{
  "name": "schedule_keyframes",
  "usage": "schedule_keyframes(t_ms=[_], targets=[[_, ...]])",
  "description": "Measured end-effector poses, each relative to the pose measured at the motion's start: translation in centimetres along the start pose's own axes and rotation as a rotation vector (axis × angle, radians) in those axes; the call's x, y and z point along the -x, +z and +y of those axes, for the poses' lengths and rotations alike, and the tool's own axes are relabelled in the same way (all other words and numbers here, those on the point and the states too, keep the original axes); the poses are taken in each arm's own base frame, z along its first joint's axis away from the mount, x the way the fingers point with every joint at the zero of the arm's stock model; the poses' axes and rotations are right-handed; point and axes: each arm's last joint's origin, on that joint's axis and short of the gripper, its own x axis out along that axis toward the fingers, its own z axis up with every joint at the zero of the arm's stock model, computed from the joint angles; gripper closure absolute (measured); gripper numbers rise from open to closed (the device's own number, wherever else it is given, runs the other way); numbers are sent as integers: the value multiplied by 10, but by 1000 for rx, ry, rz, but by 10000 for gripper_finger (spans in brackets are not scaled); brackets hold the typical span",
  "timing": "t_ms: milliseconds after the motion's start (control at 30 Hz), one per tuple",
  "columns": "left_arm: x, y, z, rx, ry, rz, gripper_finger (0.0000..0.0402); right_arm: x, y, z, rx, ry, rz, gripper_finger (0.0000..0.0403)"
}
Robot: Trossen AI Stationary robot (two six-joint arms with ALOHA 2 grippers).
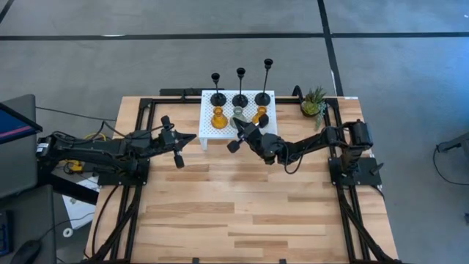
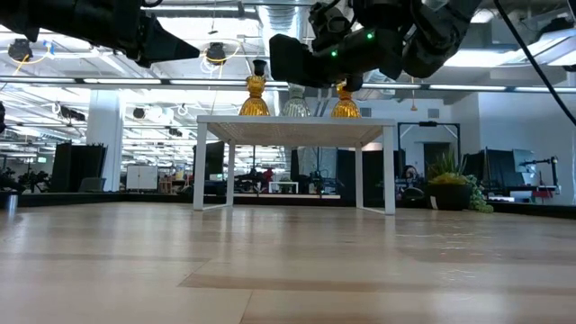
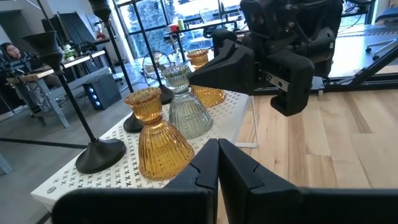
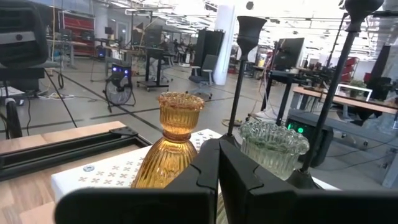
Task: Pick & Place candle stick holders
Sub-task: Adjust the glass candle holders on the shelf
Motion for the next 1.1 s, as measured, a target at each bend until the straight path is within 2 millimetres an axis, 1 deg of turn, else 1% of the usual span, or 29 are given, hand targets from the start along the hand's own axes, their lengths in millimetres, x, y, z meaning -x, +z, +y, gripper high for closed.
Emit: schedule_keyframes(t_ms=[167,800,1100], targets=[[0,0,0,0,0,0,394,0,0,0,0,-6,1,403],[0,0,0,0,1,-1,394,-1,-1,-5,11,-116,22,403],[0,0,0,0,1,-1,394,-1,-1,-5,11,-117,22,403]])
